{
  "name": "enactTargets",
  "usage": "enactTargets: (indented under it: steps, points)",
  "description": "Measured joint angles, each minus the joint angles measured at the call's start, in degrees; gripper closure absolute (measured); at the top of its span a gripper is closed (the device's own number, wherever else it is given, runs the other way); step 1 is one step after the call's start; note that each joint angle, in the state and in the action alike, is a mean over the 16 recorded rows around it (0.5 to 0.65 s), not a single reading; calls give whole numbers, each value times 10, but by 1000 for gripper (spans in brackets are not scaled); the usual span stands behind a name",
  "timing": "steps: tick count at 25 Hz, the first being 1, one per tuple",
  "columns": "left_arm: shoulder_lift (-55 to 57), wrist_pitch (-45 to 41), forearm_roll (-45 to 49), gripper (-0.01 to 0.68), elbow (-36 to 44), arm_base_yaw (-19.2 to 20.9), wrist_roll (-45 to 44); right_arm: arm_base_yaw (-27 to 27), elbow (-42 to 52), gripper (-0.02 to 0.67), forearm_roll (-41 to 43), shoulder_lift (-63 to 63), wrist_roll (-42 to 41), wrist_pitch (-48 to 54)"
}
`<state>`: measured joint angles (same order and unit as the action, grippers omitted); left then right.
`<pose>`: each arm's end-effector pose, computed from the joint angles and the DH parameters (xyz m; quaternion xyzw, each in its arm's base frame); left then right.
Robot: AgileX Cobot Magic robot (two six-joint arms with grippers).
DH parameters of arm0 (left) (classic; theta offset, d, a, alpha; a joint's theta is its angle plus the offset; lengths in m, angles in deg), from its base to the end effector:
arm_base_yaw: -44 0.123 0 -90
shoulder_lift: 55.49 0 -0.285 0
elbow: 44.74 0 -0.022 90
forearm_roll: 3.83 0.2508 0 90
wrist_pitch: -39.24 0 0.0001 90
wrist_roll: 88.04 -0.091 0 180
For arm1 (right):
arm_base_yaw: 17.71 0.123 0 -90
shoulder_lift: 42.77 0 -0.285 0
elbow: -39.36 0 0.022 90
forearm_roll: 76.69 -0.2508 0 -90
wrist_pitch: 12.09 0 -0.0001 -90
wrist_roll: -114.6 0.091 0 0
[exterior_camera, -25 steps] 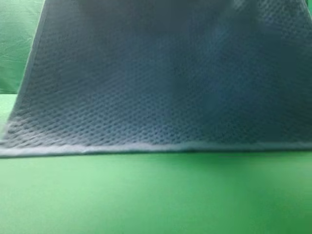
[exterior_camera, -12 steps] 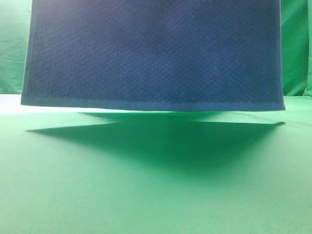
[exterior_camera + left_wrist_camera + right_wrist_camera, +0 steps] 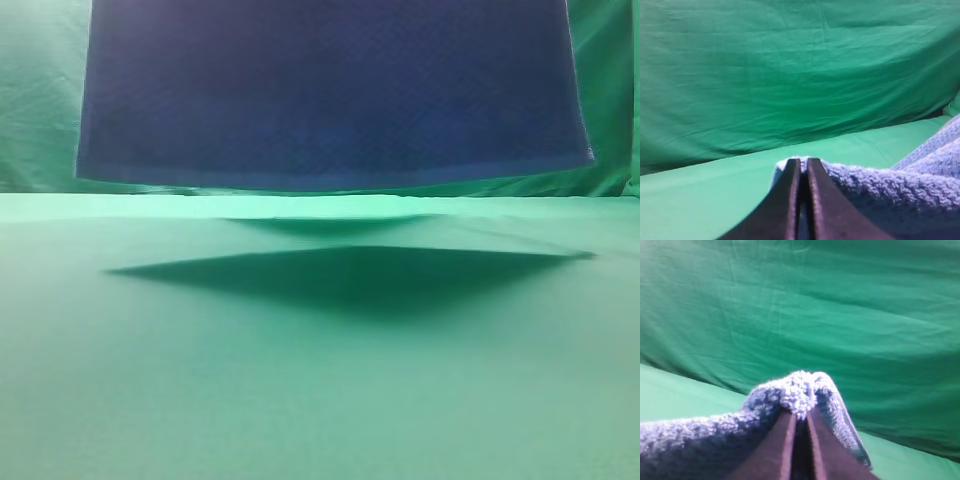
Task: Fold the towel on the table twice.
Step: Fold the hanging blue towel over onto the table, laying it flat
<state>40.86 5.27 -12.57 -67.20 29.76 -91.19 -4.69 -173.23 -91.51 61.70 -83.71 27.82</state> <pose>0.3400 -0.0943 0.4695 0.0961 0.8006 -0.1280 0.5774 0.3733 0.1017 0.4658 -0.1875 0.8002 0.0982 0.5612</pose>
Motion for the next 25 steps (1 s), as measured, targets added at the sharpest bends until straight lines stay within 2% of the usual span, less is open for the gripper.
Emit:
enactTargets:
  steps: [7, 12, 19, 25]
  points:
    - [44, 70, -41, 673, 0, 0, -40, 0, -34, 649, -44, 54, -47, -53]
    - [66, 111, -63, 673, 0, -1, -73, -1, -72, 649, -66, 95, -72, -54]
    - [76, 130, -67, 673, 18, -1, -98, -1, -112, 649, -54, 125, -80, 17]
    - [56, 126, -48, 673, 65, -1, -98, -1, -77, 649, -17, 104, -66, 90]
